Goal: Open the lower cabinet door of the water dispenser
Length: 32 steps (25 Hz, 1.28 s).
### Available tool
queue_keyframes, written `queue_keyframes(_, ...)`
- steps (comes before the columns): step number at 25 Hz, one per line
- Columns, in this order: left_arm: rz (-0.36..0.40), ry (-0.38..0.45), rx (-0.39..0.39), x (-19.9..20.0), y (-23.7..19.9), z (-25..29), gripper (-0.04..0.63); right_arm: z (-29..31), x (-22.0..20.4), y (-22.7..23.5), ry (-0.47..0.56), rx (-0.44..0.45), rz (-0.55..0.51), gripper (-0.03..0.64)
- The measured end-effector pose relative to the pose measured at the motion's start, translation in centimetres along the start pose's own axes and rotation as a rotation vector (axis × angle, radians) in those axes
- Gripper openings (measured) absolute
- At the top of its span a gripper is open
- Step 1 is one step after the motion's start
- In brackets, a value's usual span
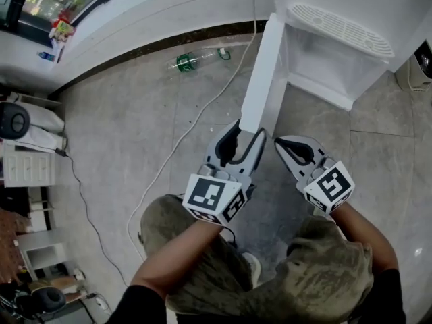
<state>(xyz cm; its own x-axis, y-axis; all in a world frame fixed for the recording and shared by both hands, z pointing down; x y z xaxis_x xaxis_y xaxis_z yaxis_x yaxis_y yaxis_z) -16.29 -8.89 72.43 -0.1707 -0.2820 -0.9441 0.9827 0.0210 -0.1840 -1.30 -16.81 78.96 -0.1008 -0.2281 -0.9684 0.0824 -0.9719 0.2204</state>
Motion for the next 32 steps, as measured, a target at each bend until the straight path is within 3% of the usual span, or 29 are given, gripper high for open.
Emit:
queue_keyframes(3,0.008,-0.001,0.057,0.1,-1.0,-0.6,0.186,0.3,0.1,1.0,-0.013,-0.017,0.011,0.0)
queue_keyframes(11,0.064,-0.033,0.1,0.7,-2.3,-0.7,0.175,0.8,2.8,3.6,-0.018,-0.039,0.02,0.0)
queue_keyframes(17,-0.026,0.008,0.112,0.7,-5.1,-0.5,0.175,1.2,6.2,4.8,-0.039,-0.102,0.114,-0.002)
queue_keyframes(21,-0.003,0.003,0.157,0.8,-6.1,-0.4,0.175,2.1,8.3,4.8,-0.069,-0.134,0.057,-0.002)
queue_keyframes(25,0.027,0.009,0.185,0.9,-6.7,-0.2,0.179,2.5,9.9,4.9,-0.114,-0.155,0.107,-0.002)
queue_keyframes(28,0.05,0.018,0.208,1.2,-7.6,0.0,0.183,2.7,11.5,4.5,-0.122,-0.179,0.077,-0.002)
queue_keyframes(32,0.031,0.018,0.274,1.6,-8.8,0.7,0.19,3.6,13.5,5.2,-0.125,-0.263,0.032,-0.002)
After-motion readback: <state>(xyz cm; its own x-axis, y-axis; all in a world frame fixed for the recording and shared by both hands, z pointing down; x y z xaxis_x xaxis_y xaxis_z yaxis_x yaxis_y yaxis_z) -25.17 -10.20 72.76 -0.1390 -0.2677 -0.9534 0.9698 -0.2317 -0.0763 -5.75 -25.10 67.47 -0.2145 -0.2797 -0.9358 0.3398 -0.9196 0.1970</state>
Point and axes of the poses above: the fingertips, and each gripper's own axes: z forward along the fingers, y to its right, x out of its top, the point moved 9 cm from there along -z, backward along the fingers, and after that the axes turned 1 degree about z, right-handed, at the moved point
